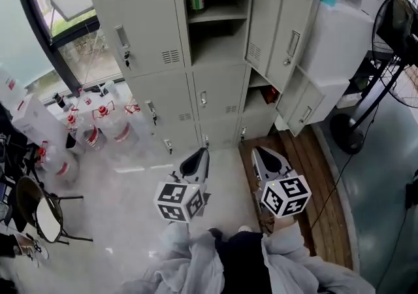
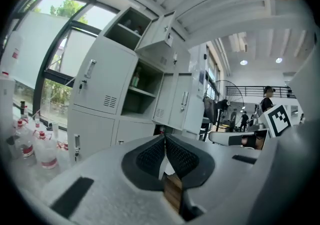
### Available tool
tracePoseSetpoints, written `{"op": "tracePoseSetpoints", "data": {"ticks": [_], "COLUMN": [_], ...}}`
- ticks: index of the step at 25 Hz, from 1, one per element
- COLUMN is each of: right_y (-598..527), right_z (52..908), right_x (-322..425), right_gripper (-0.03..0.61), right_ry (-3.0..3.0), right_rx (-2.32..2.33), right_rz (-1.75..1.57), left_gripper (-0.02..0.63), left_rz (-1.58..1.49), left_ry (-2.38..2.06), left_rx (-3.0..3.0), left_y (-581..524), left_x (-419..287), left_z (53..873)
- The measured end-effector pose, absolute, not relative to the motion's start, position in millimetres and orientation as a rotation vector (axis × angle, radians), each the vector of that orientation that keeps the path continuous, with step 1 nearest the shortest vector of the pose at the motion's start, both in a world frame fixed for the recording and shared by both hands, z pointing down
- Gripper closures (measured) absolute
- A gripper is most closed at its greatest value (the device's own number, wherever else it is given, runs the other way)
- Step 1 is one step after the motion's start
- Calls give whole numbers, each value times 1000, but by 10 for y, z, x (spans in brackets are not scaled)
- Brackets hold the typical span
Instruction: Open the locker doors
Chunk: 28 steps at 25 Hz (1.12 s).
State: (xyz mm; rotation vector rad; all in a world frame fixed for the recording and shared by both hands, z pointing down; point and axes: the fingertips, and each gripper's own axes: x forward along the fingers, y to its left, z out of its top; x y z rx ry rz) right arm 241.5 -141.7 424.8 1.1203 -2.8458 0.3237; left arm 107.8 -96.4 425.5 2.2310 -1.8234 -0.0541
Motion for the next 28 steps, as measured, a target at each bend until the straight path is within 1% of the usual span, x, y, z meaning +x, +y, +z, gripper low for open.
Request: {"op": "tracePoseSetpoints", "data": {"ticks": [5,12,22,28], "right_y": [-1491,-1598,-1734,-1735], "right_z": [4150,4164,4406,4445], "right_x": [2320,2242,2283,2281], "right_gripper": [577,577,577,577], "right_ry": [-2903,-2956,-2956,-2934], "right_rx": [964,822,757,760], "right_rz": [285,248,366,309], "left_gripper": [601,601,601,601], "left_rz": [-65,-68,-49,-30], "left_ry": [-1960,-2085,-2169,-2163], "left_rx": [2121,2035,1921,1913], "left_y": [-803,-683,-614,-635], "left_x": [919,906,883,901], "left_z": [4272,4300,4447,4491]}}
